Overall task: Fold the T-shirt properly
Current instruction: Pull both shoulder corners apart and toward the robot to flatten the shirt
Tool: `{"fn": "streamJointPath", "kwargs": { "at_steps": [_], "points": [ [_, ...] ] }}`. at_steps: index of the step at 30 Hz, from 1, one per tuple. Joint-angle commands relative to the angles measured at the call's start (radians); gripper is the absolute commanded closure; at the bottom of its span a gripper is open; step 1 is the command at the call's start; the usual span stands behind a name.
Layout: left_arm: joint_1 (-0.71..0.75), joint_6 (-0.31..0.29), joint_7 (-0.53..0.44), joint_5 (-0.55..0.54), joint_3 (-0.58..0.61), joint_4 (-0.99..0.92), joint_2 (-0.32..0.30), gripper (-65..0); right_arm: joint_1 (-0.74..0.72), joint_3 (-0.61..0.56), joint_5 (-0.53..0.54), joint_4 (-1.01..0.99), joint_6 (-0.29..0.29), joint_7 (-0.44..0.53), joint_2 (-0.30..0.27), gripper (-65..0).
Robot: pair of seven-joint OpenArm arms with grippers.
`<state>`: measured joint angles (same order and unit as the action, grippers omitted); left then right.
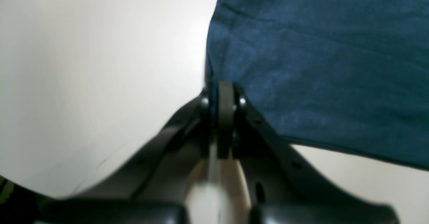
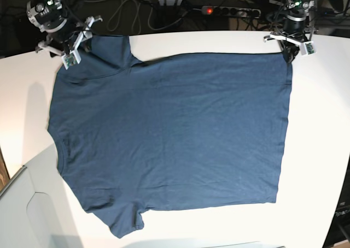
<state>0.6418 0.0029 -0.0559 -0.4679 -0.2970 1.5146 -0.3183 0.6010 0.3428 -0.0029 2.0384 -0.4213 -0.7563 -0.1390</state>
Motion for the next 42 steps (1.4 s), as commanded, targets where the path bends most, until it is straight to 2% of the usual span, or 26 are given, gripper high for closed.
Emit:
{"fn": "streamJointPath", "kwargs": {
  "at_steps": [1, 13, 15, 17, 18, 20, 25, 33, 39, 42],
  "points": [
    [0.005, 0.001, -0.025, 0.001, -0.006, 0.017, -0.012, 0.0, 0.0, 0.003, -0.001, -0.005, -0.018, 0.007, -0.011, -28.4],
    [0.005, 0.001, -0.025, 0.001, -0.008, 0.017, -0.012, 0.0, -0.072, 0.002, -0.001, -0.17, -0.02, 0.008, -0.04, -26.7],
    [0.005, 0.001, -0.025, 0.001, -0.008, 0.017, -0.012, 0.0, -0.072, 0.0, -0.001, -0.183, -0.02, 0.008, -0.044, -19.0],
    [0.005, 0.001, -0.025, 0.001, -0.008, 0.017, -0.012, 0.0, -0.074, 0.005, -0.001, -0.184, -0.02, 0.008, -0.046, -3.5],
    [0.005, 0.001, -0.025, 0.001, -0.008, 0.017, -0.012, 0.0, -0.074, 0.008, -0.001, -0.184, -0.018, 0.004, -0.046, 0.0],
    [0.005, 0.001, -0.025, 0.001, -0.008, 0.017, -0.012, 0.0, -0.068, 0.005, -0.016, -0.178, -0.02, 0.007, -0.057, -1.9],
    [0.011, 0.003, -0.025, 0.001, -0.008, 0.031, -0.012, 0.0, -0.049, 0.011, -0.022, -0.157, -0.021, 0.007, -0.055, -0.3],
    [0.089, 0.004, -0.026, 0.001, -0.009, 0.106, -0.012, 0.0, 0.05, 0.04, -0.018, 0.021, -0.031, 0.008, -0.05, -0.3],
    [0.122, 0.004, -0.028, 0.001, -0.012, 0.139, -0.012, 0.0, 0.066, 0.072, -0.019, 0.044, -0.123, 0.008, -0.023, -0.3],
    [0.141, 0.004, -0.023, 0.001, -0.052, 0.16, -0.006, 0.0, 0.066, 0.118, -0.019, 0.044, -0.21, 0.033, -0.003, -0.3]
  ]
}}
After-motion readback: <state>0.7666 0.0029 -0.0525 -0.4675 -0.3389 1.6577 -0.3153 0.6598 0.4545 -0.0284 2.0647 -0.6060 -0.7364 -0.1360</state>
